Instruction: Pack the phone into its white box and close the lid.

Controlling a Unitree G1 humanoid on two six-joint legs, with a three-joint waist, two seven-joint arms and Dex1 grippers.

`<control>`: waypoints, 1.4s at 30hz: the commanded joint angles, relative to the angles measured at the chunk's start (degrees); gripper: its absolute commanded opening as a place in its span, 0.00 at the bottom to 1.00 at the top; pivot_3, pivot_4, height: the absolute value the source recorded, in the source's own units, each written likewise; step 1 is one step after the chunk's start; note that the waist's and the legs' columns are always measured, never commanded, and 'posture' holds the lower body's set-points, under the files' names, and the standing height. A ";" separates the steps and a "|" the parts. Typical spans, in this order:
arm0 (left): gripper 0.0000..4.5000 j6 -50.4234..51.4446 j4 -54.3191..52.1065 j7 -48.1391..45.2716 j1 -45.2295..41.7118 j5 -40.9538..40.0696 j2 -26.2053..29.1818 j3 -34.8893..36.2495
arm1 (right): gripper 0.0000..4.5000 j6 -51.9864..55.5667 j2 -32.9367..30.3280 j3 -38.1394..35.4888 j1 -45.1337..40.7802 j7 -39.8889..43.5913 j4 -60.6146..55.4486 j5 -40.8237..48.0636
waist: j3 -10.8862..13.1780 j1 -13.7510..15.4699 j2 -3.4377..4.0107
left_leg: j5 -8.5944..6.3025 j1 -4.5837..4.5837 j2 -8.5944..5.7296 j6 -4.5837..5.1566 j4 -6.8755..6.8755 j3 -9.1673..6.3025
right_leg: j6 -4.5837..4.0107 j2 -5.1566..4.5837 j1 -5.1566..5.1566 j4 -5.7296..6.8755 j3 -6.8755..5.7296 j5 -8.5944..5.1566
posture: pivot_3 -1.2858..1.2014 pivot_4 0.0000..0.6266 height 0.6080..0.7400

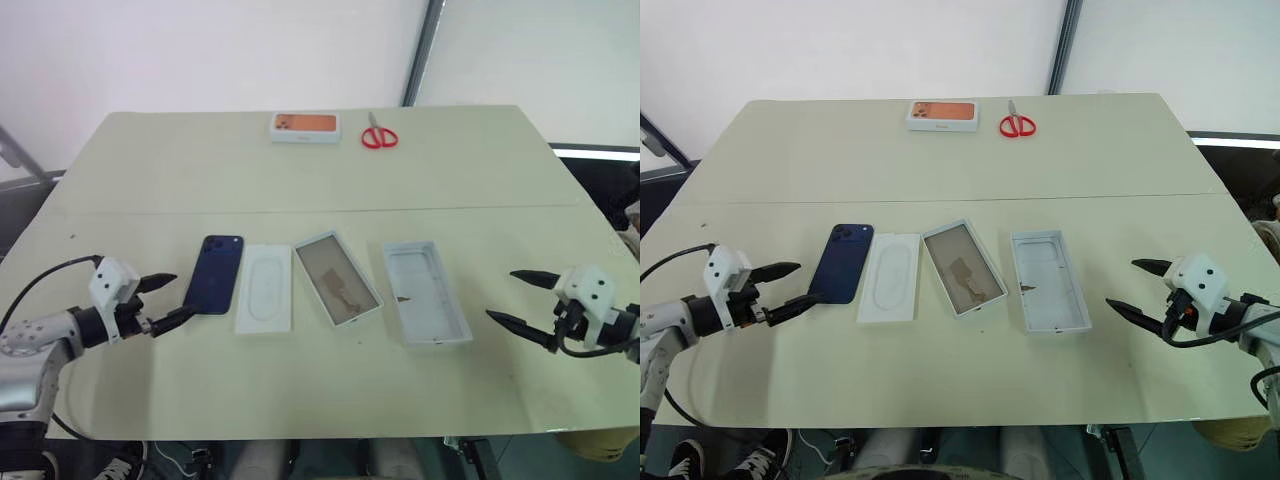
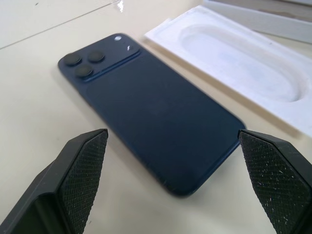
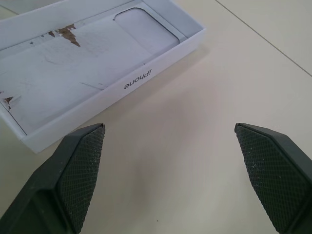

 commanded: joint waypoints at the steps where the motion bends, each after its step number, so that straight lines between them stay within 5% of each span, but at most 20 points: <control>1: 1.00 -0.28 -1.47 0.31 0.04 -0.77 0.33 1.79 | 0.99 -0.43 -0.46 -0.53 -0.78 -0.26 -0.79 0.13 | 0.00 0.00 0.01 | 0.00 0.00 0.00 0.00 0.00 0.00 | 0.00 0.00 0.00 0.00 0.00 0.00 | 0.52 0.24 1.00; 28: 1.00 2.90 -1.86 2.27 -3.21 -0.58 -0.12 -0.10 | 0.99 1.83 0.00 2.58 -3.30 -1.74 -3.85 0.54 | 0.02 -0.02 0.02 | 0.00 0.00 0.00 0.00 0.00 0.00 | 0.10 0.01 0.01 0.00 0.00 0.06 | 0.52 0.24 1.00; 42: 1.00 26.72 -17.48 11.17 -5.37 -6.17 -2.41 -6.72 | 0.99 8.12 2.81 12.08 -12.47 -2.92 -15.98 2.02 | 0.05 -0.06 0.00 | 0.00 0.00 0.00 0.00 0.00 -0.02 | 0.17 0.04 0.02 0.01 -0.01 0.09 | 0.52 0.24 1.00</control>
